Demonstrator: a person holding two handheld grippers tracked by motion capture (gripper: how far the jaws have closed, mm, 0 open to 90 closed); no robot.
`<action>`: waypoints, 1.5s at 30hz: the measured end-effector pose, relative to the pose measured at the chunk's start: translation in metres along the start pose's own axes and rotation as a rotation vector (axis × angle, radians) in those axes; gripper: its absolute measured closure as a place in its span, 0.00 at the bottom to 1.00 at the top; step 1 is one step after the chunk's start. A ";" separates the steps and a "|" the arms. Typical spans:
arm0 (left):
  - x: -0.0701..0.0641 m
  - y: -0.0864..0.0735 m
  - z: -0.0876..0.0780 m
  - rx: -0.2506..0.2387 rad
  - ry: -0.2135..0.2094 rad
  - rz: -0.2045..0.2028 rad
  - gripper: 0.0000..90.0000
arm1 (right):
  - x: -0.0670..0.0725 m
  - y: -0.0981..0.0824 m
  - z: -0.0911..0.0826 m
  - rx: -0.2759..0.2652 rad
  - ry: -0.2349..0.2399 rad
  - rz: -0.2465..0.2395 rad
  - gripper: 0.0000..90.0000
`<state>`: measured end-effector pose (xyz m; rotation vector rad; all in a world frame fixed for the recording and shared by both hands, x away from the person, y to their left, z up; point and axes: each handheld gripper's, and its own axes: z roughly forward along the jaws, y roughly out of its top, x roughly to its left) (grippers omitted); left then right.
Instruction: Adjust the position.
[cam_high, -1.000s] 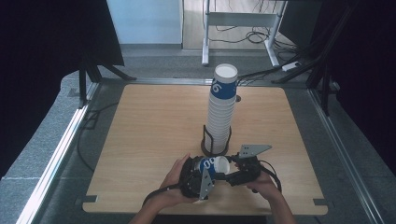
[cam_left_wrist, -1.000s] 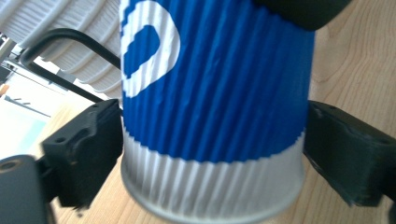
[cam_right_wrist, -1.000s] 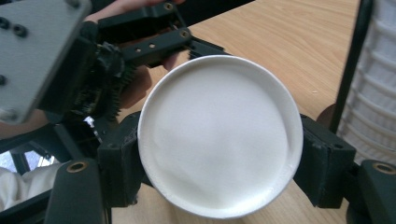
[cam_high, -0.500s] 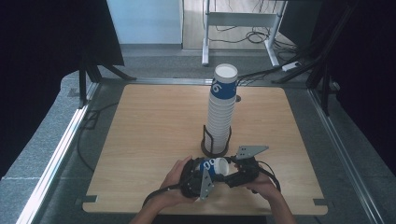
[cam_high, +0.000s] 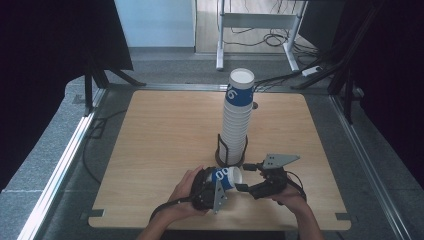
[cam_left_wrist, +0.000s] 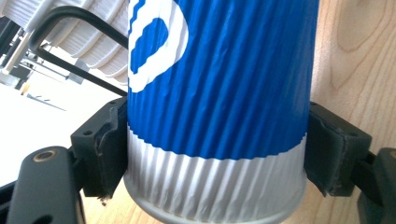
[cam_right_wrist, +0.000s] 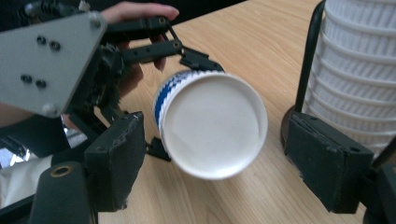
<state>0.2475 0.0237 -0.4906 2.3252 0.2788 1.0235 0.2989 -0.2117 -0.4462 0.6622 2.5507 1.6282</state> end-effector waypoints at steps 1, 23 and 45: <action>0.000 0.000 0.000 0.001 0.002 -0.001 0.21 | 0.000 -0.001 -0.001 0.008 -0.001 -0.003 0.23; 0.004 0.000 -0.004 0.008 0.041 0.067 0.21 | 0.001 0.019 0.012 0.390 -0.021 -0.135 0.23; -0.020 0.008 0.002 0.065 0.067 0.249 0.21 | 0.010 0.035 0.061 0.652 0.039 -0.229 0.25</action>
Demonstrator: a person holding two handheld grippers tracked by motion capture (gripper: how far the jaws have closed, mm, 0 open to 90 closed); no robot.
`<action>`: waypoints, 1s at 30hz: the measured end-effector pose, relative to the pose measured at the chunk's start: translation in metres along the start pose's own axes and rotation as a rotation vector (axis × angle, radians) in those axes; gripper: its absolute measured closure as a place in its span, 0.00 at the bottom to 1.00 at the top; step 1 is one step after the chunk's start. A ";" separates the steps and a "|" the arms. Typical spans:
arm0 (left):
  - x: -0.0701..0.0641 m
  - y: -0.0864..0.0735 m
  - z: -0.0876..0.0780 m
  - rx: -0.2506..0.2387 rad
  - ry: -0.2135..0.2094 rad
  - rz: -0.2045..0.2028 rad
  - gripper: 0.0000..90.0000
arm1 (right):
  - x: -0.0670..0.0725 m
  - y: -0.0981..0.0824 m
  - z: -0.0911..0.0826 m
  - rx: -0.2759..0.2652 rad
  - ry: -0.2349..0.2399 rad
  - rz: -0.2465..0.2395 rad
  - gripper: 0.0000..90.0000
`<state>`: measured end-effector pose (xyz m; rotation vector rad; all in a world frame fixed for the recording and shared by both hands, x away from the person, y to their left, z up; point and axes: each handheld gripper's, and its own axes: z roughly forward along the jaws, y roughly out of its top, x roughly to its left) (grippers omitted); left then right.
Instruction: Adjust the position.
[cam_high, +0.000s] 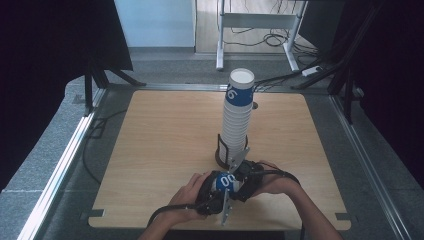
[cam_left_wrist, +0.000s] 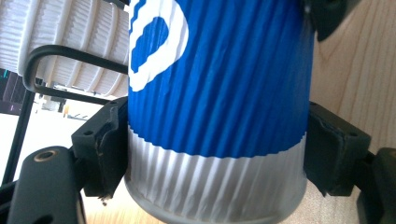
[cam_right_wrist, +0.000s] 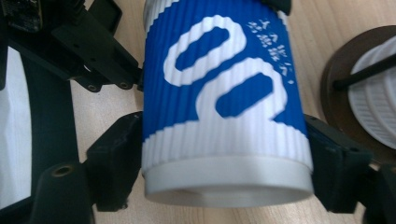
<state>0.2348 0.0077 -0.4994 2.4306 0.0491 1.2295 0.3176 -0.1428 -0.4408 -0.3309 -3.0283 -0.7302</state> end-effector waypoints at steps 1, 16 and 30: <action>0.000 0.000 -0.001 -0.001 0.000 0.000 0.21 | 0.000 0.001 0.001 0.005 0.002 -0.001 0.27; 0.005 -0.002 -0.003 -0.047 -0.033 -0.071 0.12 | 0.000 -0.005 0.003 -0.043 -0.006 -0.011 0.31; 0.052 -0.025 -0.030 -0.199 -0.126 -0.405 0.04 | 0.003 -0.019 -0.019 -0.316 -0.042 0.054 0.31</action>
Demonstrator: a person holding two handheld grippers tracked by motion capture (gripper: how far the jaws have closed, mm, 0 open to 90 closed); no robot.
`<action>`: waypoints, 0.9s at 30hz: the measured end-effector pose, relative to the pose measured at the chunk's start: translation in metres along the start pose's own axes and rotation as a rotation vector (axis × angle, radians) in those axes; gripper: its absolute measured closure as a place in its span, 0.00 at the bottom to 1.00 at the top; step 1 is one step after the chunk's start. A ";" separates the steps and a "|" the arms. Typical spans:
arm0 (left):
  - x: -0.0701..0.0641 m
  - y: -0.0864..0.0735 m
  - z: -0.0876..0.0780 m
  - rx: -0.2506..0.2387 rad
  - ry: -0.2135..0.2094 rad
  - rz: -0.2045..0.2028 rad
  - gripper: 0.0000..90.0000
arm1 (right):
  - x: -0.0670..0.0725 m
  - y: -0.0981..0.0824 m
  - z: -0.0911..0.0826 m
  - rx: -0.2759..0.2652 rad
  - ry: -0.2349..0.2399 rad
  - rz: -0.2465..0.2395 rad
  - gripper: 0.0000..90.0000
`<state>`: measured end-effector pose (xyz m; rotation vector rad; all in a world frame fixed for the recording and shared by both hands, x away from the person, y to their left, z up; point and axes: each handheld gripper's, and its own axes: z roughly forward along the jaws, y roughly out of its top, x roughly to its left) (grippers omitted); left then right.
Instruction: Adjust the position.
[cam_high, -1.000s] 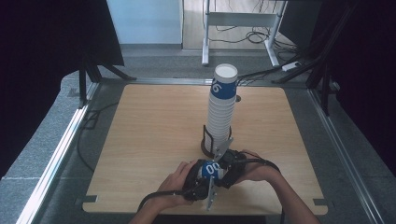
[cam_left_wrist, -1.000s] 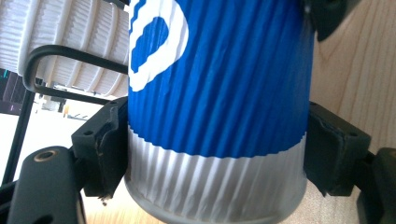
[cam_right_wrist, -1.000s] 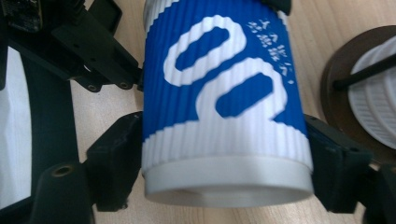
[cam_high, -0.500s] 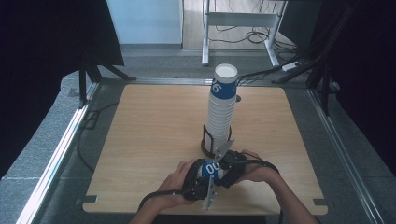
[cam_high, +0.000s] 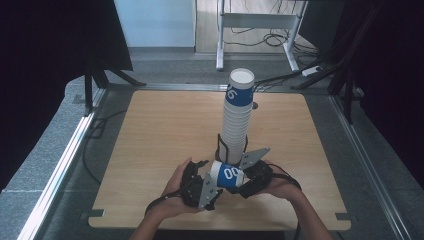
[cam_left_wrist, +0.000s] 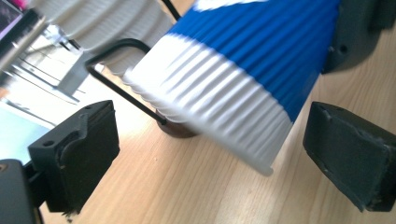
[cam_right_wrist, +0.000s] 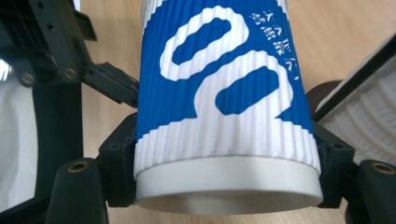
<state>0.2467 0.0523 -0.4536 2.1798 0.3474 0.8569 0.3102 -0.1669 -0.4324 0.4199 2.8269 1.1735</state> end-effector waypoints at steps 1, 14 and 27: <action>0.006 -0.001 -0.003 -0.032 -0.027 -0.071 0.04 | 0.002 -0.003 -0.002 -0.049 -0.014 0.009 0.31; 0.022 -0.007 -0.006 -0.104 -0.130 -0.326 0.05 | 0.011 -0.018 0.005 -0.244 -0.066 0.070 0.31; 0.028 -0.010 -0.008 -0.128 -0.159 -0.400 0.05 | 0.012 -0.028 0.007 -0.340 -0.124 0.125 0.31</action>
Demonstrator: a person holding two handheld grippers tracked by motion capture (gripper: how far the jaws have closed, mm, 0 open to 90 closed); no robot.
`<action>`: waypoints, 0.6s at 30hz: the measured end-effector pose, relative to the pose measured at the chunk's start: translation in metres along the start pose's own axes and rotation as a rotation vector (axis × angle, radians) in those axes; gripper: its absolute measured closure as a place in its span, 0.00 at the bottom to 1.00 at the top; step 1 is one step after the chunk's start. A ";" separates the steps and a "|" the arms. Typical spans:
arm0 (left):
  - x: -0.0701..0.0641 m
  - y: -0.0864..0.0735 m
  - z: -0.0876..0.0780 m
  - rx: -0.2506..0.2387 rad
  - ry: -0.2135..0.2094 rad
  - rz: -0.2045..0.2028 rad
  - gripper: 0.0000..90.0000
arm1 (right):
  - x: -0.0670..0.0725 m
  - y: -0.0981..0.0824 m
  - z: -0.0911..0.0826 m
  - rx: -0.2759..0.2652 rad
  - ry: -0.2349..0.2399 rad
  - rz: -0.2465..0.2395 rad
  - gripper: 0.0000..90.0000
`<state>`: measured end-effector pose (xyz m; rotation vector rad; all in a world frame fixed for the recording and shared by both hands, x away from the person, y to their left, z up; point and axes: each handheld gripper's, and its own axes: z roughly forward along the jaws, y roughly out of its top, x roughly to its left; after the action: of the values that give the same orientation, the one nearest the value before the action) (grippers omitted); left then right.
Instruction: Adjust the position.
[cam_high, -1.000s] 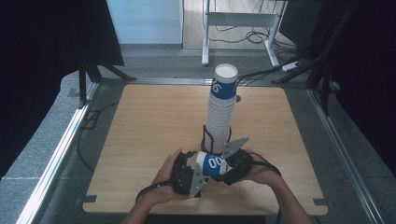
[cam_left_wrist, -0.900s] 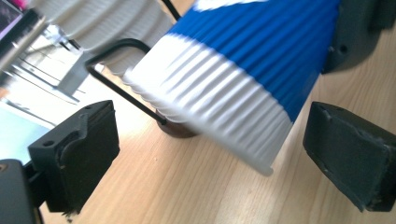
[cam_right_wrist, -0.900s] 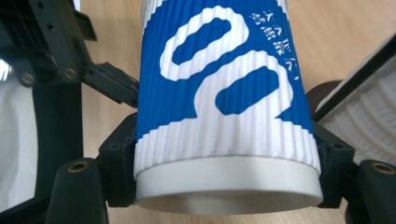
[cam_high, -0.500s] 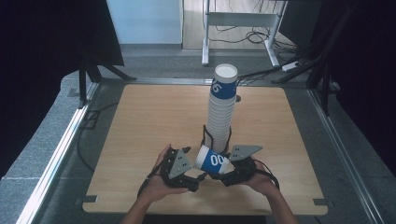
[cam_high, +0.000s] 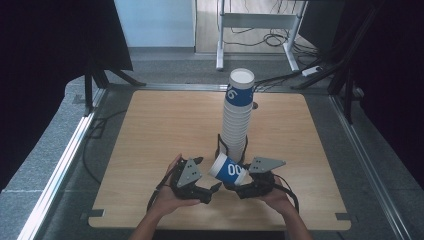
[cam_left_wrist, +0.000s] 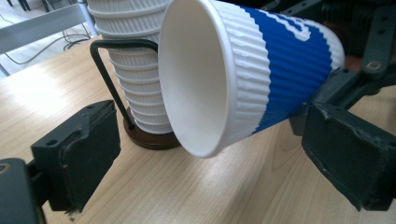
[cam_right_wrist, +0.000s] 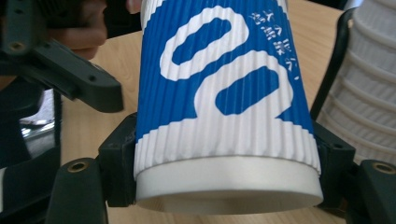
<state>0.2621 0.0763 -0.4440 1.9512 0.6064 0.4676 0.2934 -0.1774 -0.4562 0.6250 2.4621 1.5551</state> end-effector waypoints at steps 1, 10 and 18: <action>0.001 0.000 0.000 -0.003 -0.006 -0.012 0.05 | 0.000 -0.001 0.000 -0.005 -0.006 0.000 0.31; 0.005 -0.001 0.001 -0.008 -0.046 -0.092 0.05 | -0.002 -0.008 0.004 -0.036 -0.033 0.018 0.31; 0.009 -0.002 0.001 -0.035 -0.110 -0.196 0.05 | -0.002 -0.012 0.002 -0.076 -0.041 0.012 0.31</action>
<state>0.2698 0.0816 -0.4461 1.8489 0.7056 0.2450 0.2928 -0.1807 -0.4683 0.6536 2.3625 1.6151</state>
